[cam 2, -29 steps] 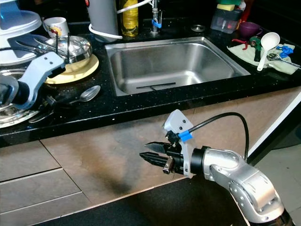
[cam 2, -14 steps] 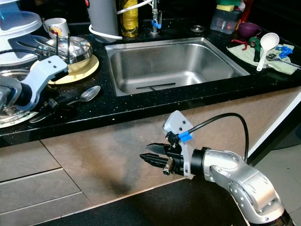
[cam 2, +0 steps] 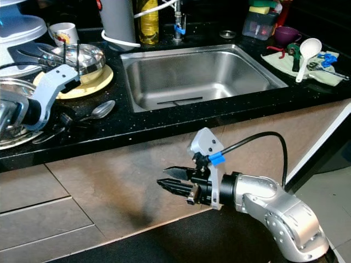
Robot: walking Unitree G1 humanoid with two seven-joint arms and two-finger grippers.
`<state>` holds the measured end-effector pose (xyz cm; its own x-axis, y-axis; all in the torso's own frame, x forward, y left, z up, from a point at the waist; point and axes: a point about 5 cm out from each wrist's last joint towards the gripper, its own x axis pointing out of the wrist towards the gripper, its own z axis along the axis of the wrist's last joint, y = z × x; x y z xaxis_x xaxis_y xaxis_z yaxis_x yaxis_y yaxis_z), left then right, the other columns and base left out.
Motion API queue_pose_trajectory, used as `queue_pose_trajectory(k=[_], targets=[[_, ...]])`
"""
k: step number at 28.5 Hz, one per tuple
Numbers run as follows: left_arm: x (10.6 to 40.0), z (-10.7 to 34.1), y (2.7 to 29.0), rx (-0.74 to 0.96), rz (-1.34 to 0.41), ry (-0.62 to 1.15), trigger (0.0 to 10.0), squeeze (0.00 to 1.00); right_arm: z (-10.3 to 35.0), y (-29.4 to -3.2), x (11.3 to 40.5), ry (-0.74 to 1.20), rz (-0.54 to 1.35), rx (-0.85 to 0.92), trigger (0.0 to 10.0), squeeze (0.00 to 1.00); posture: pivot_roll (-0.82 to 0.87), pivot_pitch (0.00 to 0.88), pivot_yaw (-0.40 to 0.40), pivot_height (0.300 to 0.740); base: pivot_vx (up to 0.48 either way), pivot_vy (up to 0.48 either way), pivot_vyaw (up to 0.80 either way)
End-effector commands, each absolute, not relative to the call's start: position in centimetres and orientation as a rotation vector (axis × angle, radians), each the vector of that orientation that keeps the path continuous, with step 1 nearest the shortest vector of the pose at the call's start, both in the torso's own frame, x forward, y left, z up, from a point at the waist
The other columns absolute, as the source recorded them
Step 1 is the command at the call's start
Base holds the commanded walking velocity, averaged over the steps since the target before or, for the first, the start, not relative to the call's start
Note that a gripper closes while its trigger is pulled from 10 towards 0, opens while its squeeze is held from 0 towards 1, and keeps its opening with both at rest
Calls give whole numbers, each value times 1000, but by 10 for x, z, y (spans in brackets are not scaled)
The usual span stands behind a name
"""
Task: Kitchen organization
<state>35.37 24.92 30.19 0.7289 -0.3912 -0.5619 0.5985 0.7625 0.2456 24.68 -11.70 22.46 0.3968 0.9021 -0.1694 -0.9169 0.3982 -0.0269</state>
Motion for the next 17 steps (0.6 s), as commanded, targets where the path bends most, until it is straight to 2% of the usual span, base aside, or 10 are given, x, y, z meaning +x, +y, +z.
queue_pose_trajectory(k=[1,2,3,4,5,17], targets=[[354,283,250,419,-575,580,3294,0,225,-116,242,135,1172,-120,10000,0,-73,177,-22,740,0,0,0],[354,283,250,419,-575,580,3294,0,225,-116,242,135,1172,-120,10000,0,-73,177,-22,740,0,0,0],[354,284,251,423,-569,580,4510,0,226,-116,242,135,1171,-120,10000,0,-73,186,-21,740,0,0,0],[355,284,251,428,-562,576,6549,0,226,-116,242,134,1170,-120,10000,0,-73,186,-21,740,0,0,0],[355,286,252,432,-553,568,10000,0,226,-116,243,130,1168,-121,10000,0,-73,186,-21,740,0,0,0],[362,306,255,440,-484,453,10000,0,230,-118,246,105,1144,-115,10000,0,-72,187,-23,740,0,0,0]])
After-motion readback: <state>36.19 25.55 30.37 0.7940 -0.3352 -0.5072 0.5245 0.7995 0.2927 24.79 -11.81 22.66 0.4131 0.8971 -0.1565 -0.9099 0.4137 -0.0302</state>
